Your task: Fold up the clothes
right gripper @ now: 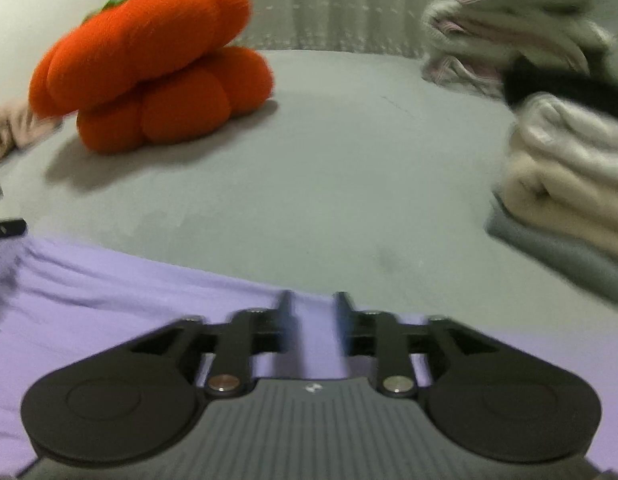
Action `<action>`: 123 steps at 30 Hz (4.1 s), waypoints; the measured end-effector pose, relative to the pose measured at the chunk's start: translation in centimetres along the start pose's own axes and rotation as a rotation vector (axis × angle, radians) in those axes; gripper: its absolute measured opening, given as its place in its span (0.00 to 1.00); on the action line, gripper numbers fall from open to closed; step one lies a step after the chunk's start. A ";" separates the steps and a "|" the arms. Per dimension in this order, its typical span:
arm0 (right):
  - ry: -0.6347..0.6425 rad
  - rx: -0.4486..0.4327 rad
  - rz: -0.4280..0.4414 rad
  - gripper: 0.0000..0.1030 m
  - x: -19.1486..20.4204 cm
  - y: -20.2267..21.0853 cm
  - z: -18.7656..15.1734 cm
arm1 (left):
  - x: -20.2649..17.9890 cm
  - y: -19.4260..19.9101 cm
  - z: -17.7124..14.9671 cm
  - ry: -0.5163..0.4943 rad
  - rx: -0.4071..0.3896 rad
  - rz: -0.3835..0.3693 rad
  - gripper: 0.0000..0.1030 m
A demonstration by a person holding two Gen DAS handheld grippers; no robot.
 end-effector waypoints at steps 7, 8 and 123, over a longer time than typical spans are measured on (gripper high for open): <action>-0.191 0.026 0.016 0.42 -5.4 4.5 -2.2 | -5.9 2.5 -0.4 -0.124 -0.028 -0.086 0.83; -0.207 0.030 0.012 0.42 -6.2 5.1 -2.7 | -6.8 2.9 -0.7 -0.158 -0.022 -0.098 0.85; -0.245 0.121 0.082 1.00 -0.7 13.8 -6.1 | -9.9 11.7 -10.4 -0.109 0.275 -0.097 0.99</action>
Point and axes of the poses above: each gripper's, at about its wrist camera, not at the fingertips, and y roughly against the way its jaws point, x to its left, z to its top, the point moved 5 cm from there along -y, roughly the way its jaws point, and after that the axes turned 7 degrees about -z, right-handed, at the moved point
